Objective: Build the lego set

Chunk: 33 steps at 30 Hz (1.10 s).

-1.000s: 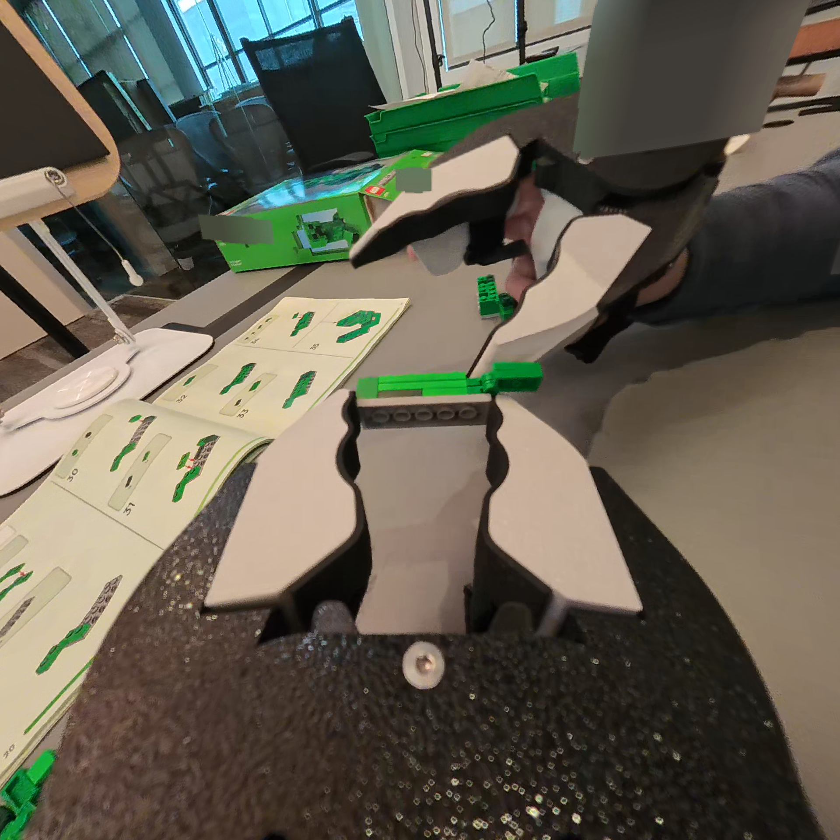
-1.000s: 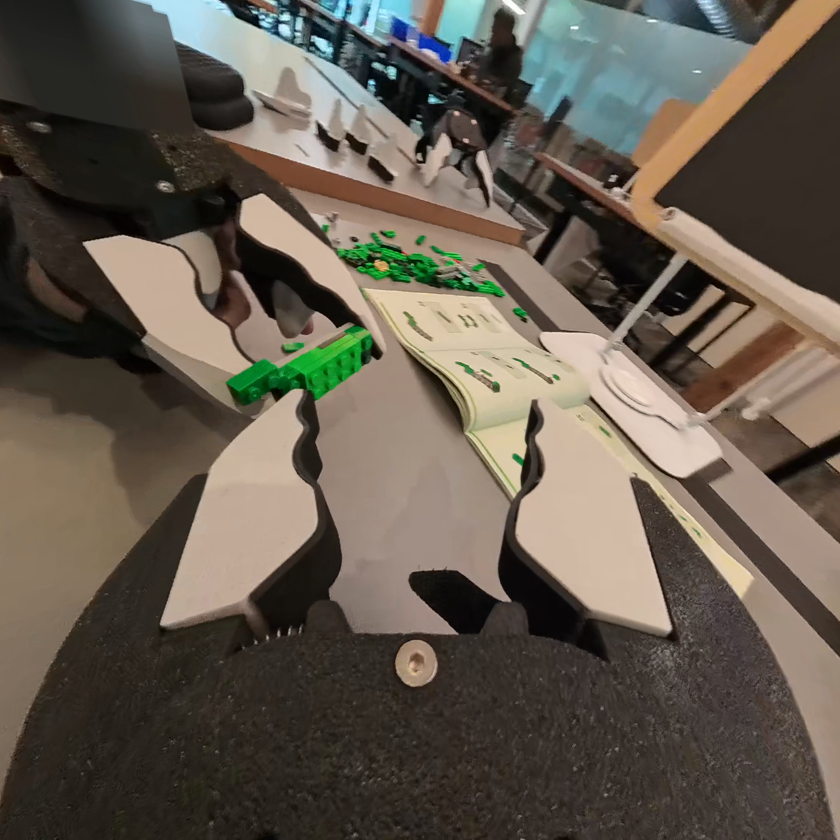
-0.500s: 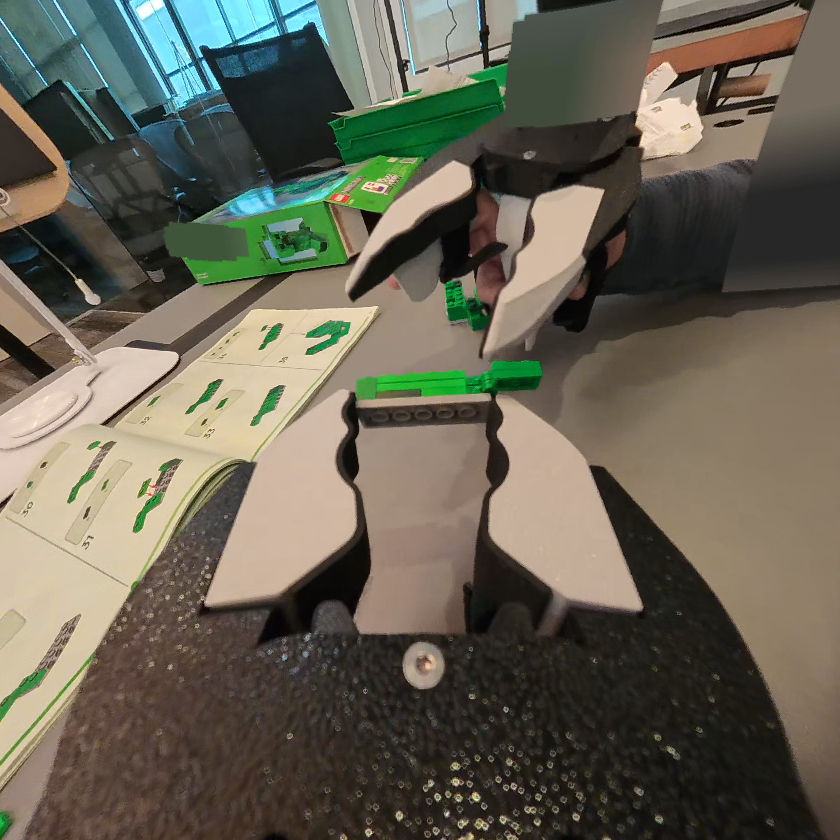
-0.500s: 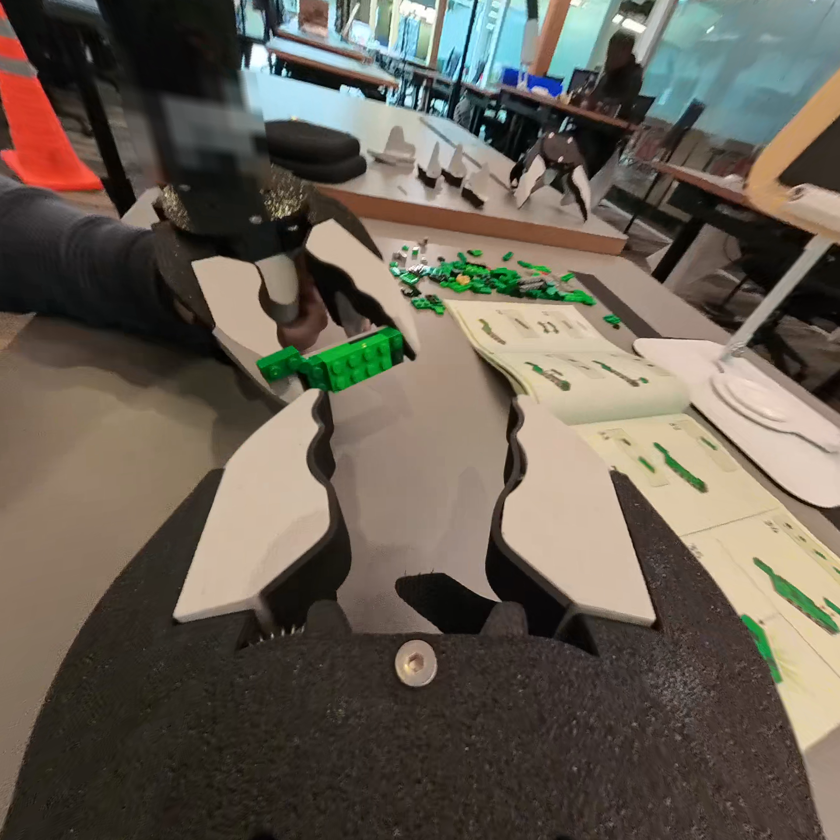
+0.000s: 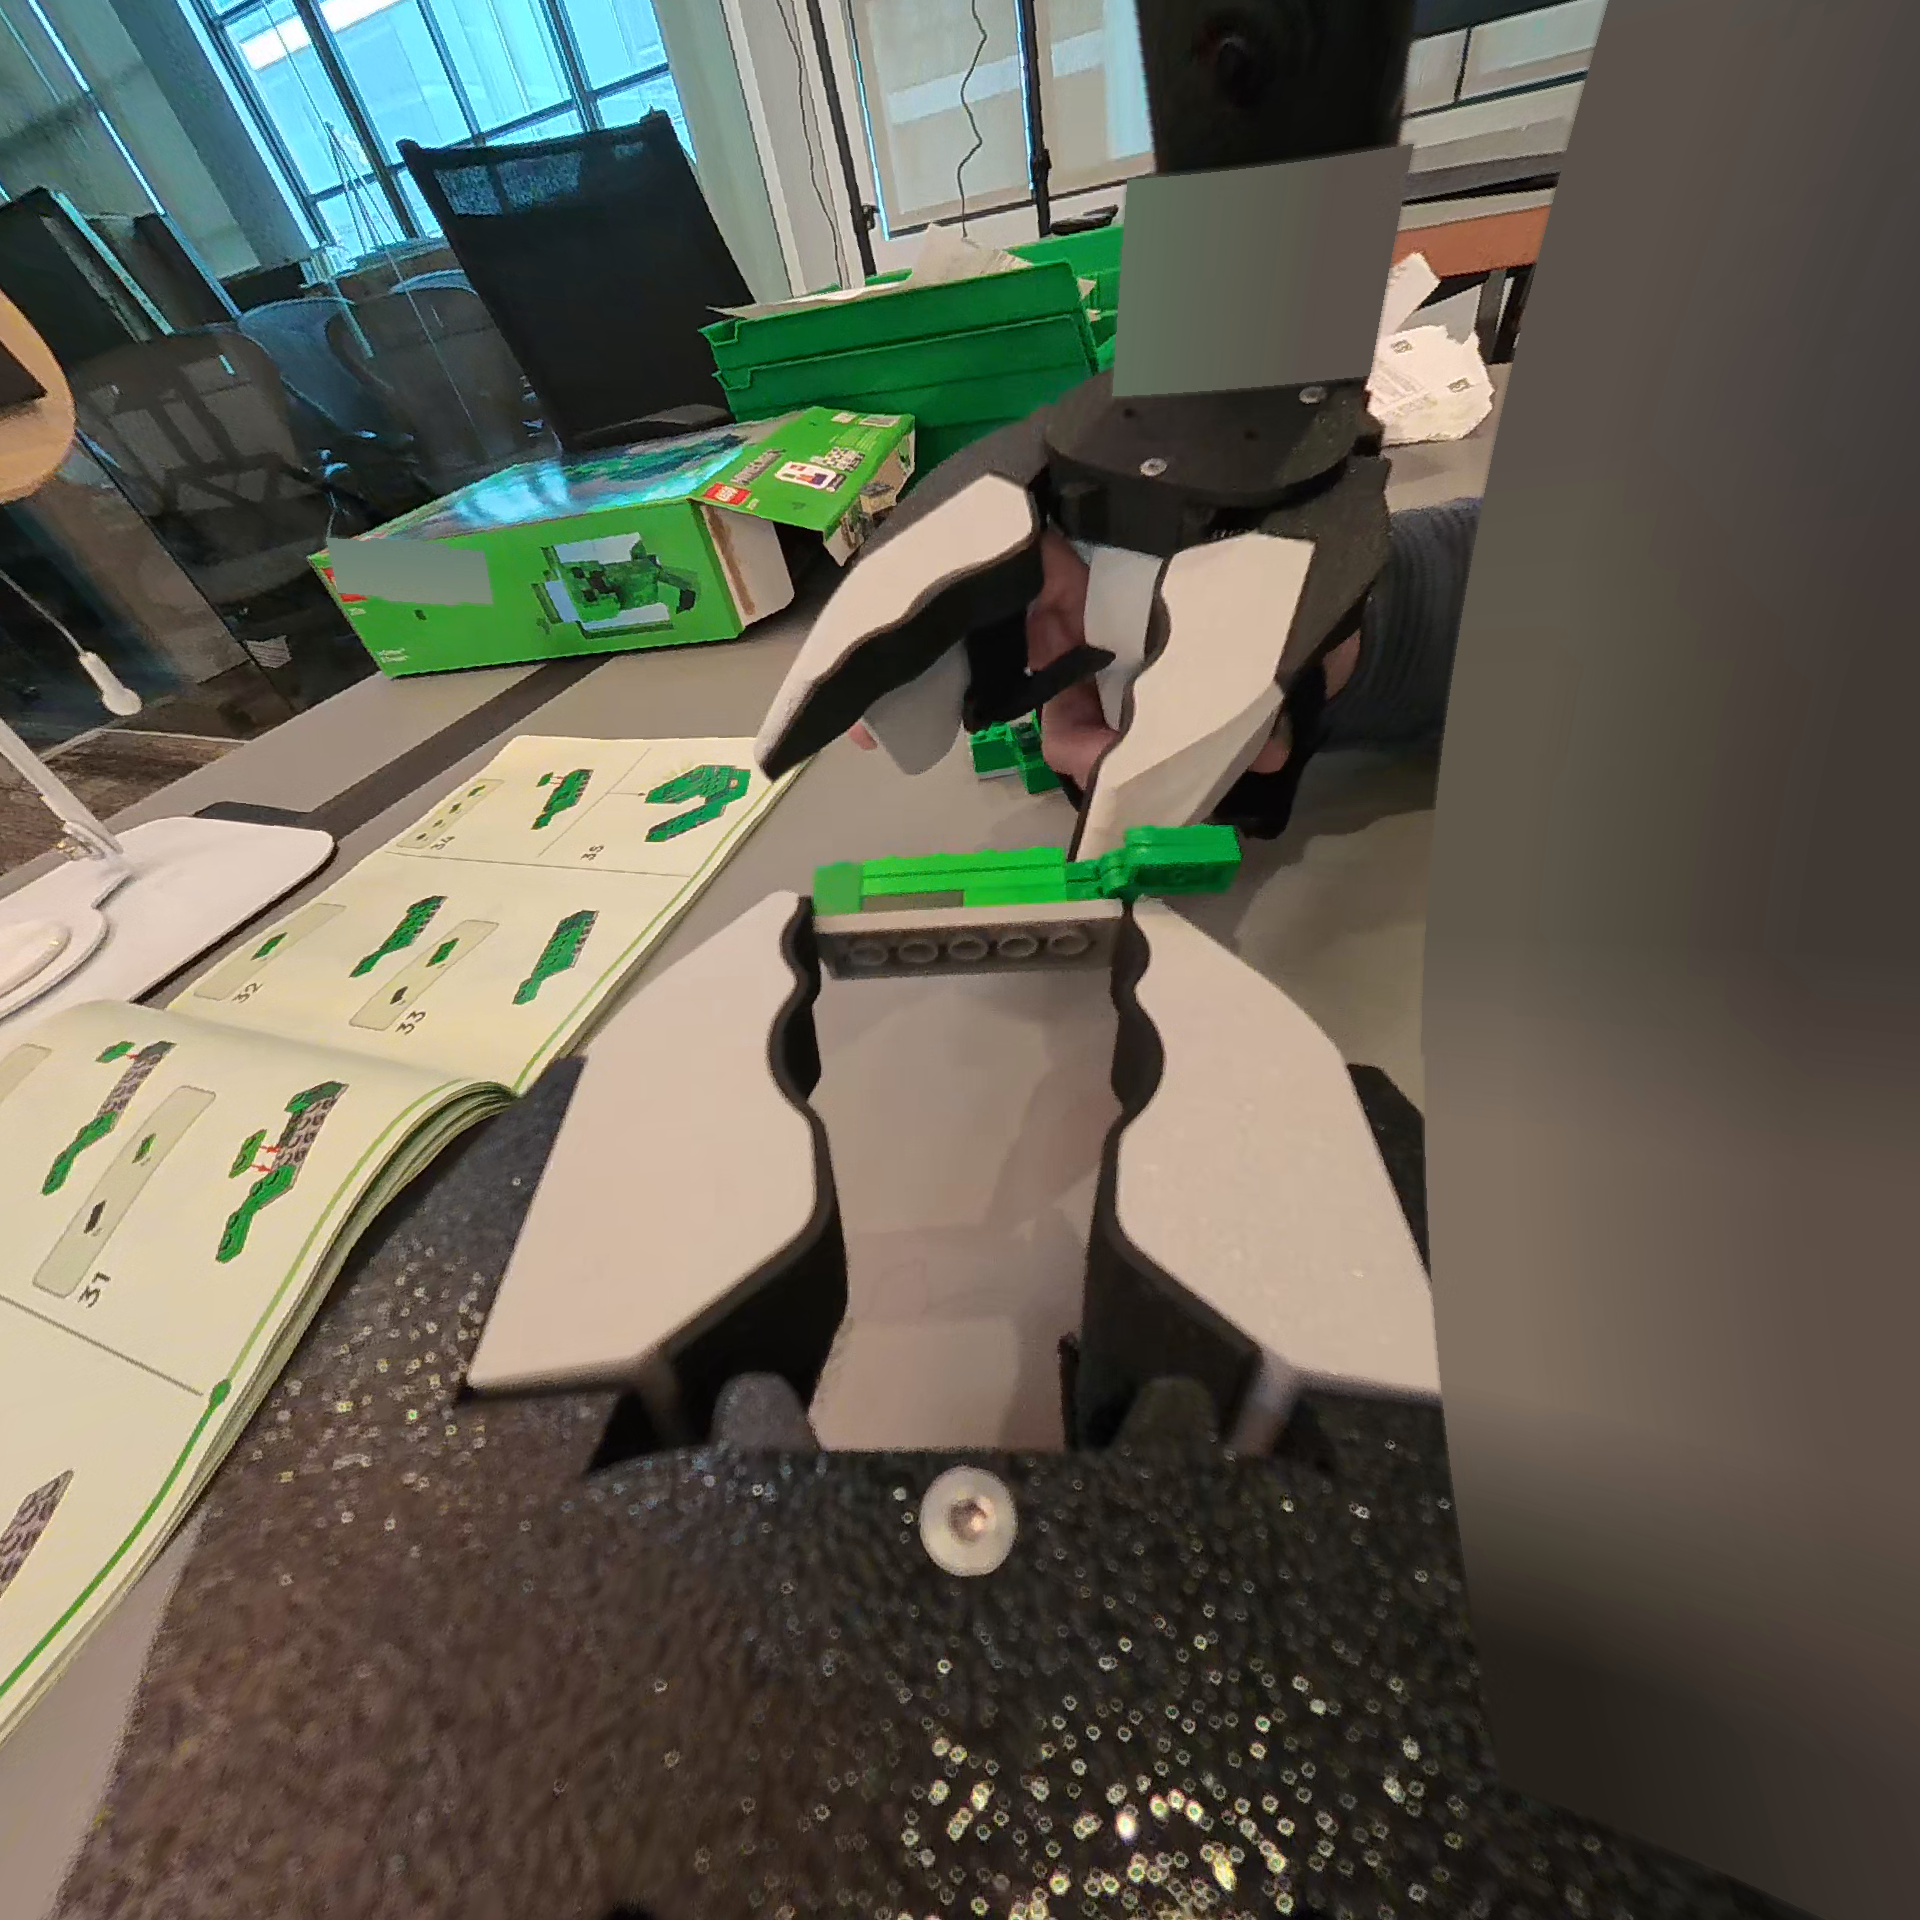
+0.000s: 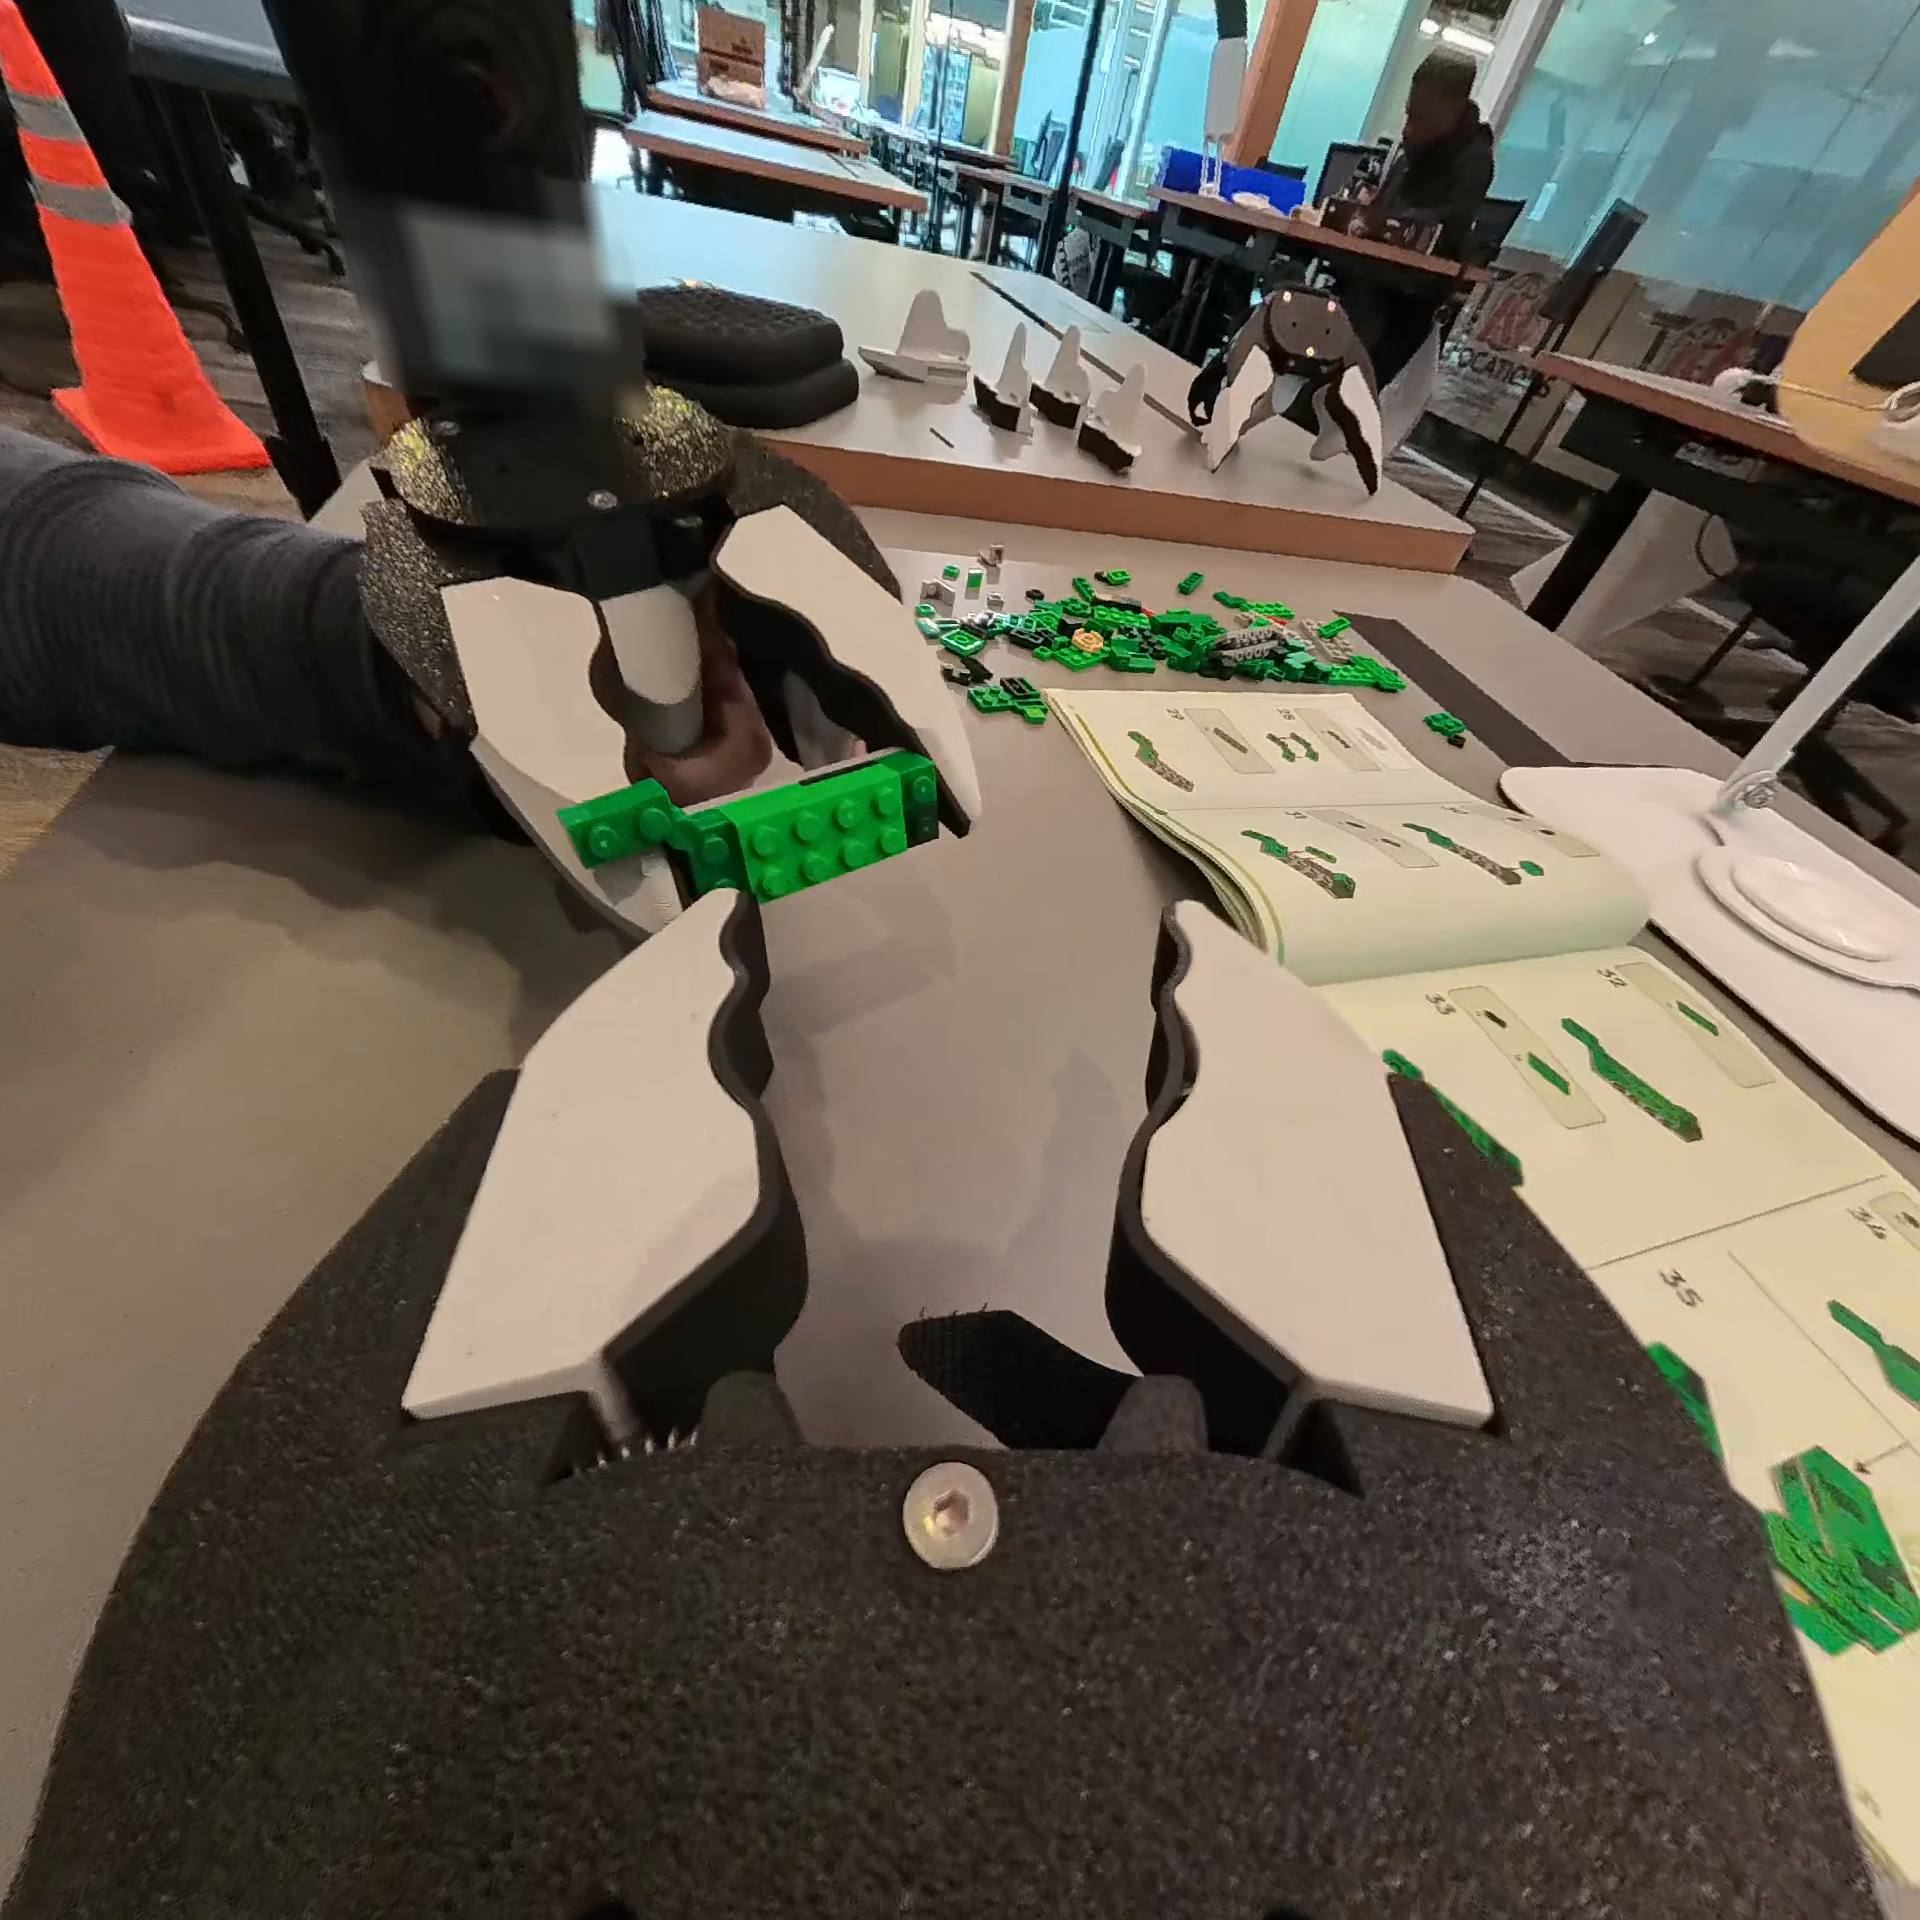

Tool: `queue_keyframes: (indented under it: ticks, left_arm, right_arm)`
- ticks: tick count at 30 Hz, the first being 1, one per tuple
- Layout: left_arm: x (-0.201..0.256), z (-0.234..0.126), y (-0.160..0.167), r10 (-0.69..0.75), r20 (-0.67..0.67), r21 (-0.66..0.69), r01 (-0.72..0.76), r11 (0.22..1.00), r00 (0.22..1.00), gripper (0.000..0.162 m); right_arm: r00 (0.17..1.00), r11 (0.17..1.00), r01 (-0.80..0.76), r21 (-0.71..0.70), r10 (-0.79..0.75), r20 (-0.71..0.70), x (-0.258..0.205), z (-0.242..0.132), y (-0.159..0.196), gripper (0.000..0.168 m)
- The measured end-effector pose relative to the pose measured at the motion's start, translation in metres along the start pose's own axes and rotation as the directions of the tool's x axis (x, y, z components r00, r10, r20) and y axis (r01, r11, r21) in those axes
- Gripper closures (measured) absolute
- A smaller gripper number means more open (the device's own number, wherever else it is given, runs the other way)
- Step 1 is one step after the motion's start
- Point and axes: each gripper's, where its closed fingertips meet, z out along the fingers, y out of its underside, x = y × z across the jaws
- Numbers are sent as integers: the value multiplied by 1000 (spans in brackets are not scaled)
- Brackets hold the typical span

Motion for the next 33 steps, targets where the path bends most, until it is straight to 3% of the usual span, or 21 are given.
queue_keyframes:
  ticks: [9, 19, 28, 33]
  left_arm:
    - [-5, 1, 5, 33, 49, -36, -31, 999, 998, 108]
    - [-23, -2, 11, 310, 244, -212, -262, 941, 919, 108]
    - [-27, 2, 24, 515, 256, -354, -416, 838, 818, 108]
    - [-26, 4, 31, 516, 247, -357, -418, 835, 820, 108]
  right_arm:
    - [998, 997, -69, 31, 69, 13, 0, 0, -6, 98]
    - [973, 973, -228, -36, 227, -33, 8, 7, 7, 100]
    - [958, 951, -284, -125, 274, -89, 10, 15, 24, 99]
    - [945, 939, -317, -131, 301, -129, 16, 13, 28, 102]
